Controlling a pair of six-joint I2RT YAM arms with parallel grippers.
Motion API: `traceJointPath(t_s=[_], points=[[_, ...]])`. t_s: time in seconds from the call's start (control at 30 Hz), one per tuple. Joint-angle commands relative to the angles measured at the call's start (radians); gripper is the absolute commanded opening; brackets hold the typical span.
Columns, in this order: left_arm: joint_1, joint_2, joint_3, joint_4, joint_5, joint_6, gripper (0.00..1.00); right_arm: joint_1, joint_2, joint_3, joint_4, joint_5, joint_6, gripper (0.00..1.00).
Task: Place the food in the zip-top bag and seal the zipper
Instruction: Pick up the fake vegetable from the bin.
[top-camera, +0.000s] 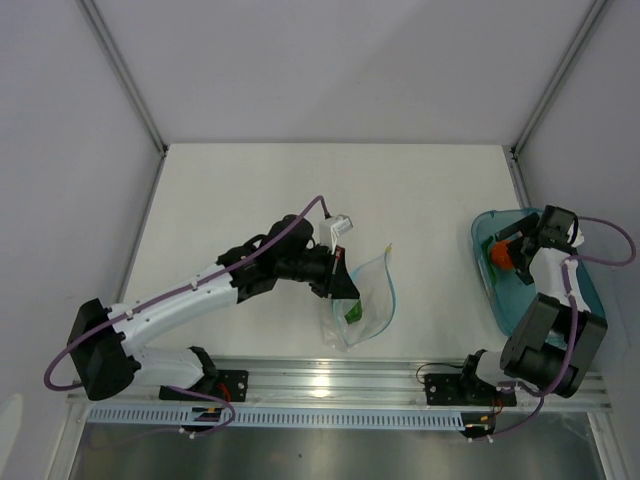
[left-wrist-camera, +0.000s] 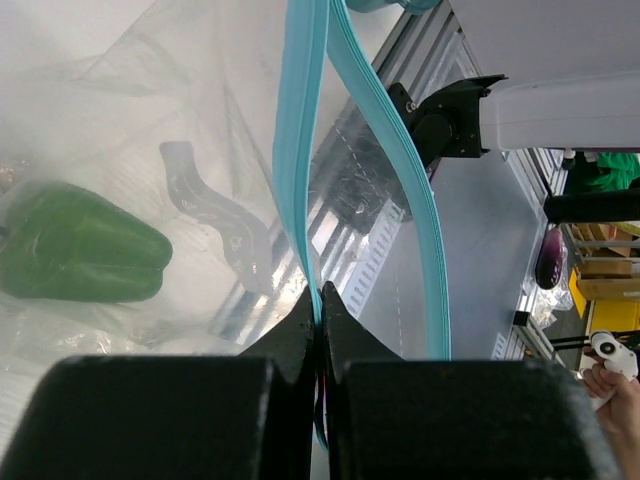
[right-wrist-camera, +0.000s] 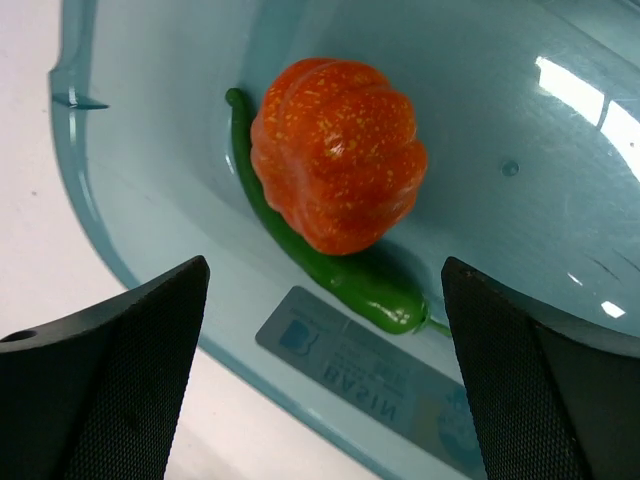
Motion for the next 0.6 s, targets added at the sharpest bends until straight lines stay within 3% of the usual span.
traceJointPath(t_s=[0.0, 0.57], points=[[0.000, 0.010, 0.019, 0.029, 0.017, 0.007, 0.01, -0.008, 0.037, -0.016, 0.103, 0.011, -0.014, 0.99], [0.000, 0.060, 0.045, 0.016, 0.039, 0.019, 0.01, -0.008, 0.197, -0.045, 0.308, 0.022, -0.069, 0.97]])
